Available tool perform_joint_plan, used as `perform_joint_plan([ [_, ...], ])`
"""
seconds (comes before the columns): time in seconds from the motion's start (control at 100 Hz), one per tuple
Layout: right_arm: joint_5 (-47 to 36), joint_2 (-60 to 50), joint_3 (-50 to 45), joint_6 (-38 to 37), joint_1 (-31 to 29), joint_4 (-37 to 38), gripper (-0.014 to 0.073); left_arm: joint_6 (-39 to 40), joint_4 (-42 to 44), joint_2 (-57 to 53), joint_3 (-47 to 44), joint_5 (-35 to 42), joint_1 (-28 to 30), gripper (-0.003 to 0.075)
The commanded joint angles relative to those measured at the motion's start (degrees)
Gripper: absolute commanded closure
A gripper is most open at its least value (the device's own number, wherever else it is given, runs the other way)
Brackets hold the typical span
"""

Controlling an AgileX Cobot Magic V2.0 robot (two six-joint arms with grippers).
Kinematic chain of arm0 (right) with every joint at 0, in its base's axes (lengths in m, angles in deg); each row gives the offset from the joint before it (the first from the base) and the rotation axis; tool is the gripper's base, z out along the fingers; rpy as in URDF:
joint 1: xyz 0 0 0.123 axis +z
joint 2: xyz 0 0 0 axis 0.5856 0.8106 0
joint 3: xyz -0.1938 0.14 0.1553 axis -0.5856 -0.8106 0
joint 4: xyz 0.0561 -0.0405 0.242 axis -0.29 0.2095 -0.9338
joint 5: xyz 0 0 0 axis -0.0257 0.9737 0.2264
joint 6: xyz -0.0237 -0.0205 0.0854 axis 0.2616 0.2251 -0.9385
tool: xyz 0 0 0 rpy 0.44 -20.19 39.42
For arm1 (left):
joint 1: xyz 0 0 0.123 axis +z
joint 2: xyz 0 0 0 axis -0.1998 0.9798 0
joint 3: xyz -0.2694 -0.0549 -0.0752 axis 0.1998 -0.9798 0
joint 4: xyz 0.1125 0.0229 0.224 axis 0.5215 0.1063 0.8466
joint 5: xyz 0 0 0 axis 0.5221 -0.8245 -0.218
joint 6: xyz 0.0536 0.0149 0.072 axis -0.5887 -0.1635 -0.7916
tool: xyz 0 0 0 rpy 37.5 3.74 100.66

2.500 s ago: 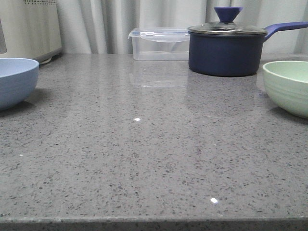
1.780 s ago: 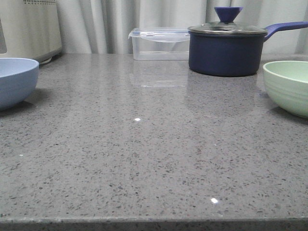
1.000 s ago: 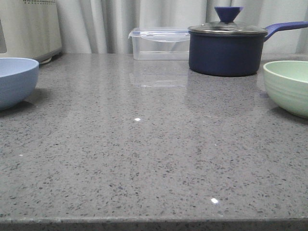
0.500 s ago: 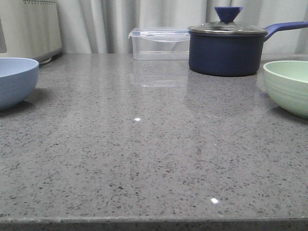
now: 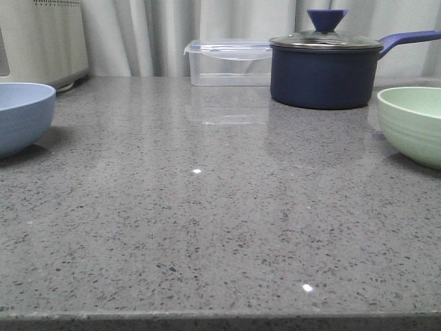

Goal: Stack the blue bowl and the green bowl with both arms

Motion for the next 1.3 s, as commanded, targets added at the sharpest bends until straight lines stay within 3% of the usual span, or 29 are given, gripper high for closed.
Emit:
perform_joint_plan([
  [0.0,-4.3,0.9,1.5,0.0,-0.2,0.7,0.0257,0.5,-0.7,0.8,2.1,5.1,-0.2,0.0229],
  [0.4,3.5,16.6,12.5,0.0,-0.2,1.9,0.0251,0.5,-0.7,0.8,2.1,5.1,-0.2,0.0229],
  [0.58,8.2,26.2,20.3,0.0,-0.2,1.9,0.0168,0.5,-0.7,0.8,2.1,5.1,-0.2,0.0229],
  [0.83,11.2,34.6,28.3,-1.4,-0.3,3.1,0.0170,0.5,-0.7,0.8,2.1,5.1,-0.2,0.0229],
  [1.29,17.8,45.9,33.1,-4.4,-1.8,4.9,0.0170,0.5,-0.7,0.8,2.1,5.1,-0.2,0.0229],
])
